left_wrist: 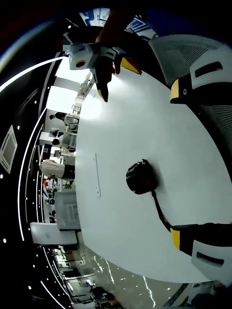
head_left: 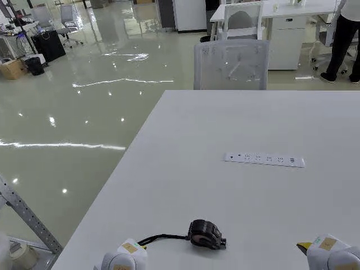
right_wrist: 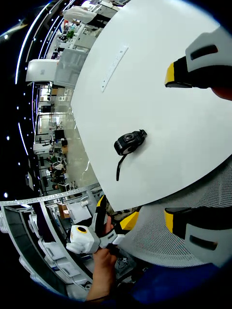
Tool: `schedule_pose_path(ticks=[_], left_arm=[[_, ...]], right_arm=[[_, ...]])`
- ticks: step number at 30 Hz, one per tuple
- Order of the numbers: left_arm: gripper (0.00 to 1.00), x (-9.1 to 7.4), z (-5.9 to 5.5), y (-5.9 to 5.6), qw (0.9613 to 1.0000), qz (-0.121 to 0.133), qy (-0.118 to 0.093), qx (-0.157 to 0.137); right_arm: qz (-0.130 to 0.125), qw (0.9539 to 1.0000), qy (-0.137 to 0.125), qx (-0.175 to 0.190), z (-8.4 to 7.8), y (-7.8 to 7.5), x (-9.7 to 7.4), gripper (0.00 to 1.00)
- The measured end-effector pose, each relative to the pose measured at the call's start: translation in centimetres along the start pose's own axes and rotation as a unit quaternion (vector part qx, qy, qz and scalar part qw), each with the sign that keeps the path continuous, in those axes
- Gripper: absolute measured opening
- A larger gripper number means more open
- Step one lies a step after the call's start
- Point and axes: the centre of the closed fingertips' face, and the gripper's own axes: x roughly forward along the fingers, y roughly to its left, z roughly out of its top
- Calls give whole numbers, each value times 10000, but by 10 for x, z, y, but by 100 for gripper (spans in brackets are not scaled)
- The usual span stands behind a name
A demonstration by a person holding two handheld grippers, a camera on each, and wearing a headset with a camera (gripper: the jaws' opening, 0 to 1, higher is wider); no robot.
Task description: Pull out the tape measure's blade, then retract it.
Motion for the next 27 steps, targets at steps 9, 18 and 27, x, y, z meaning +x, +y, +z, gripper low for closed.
schedule_pose_path(ticks=[9,18,27], left_arm=[[100,-19,2,6,9997,-35,-120,213],[100,-40,1,9,9989,-147,-112,432],[100,-63,-6,10,9979,-287,-24,586]], right_arm=[[-242,9997,-18,69,0,2,-26,100],[-496,9987,10,90,-5,5,-56,100],[-658,9978,18,119,-9,12,-79,100]])
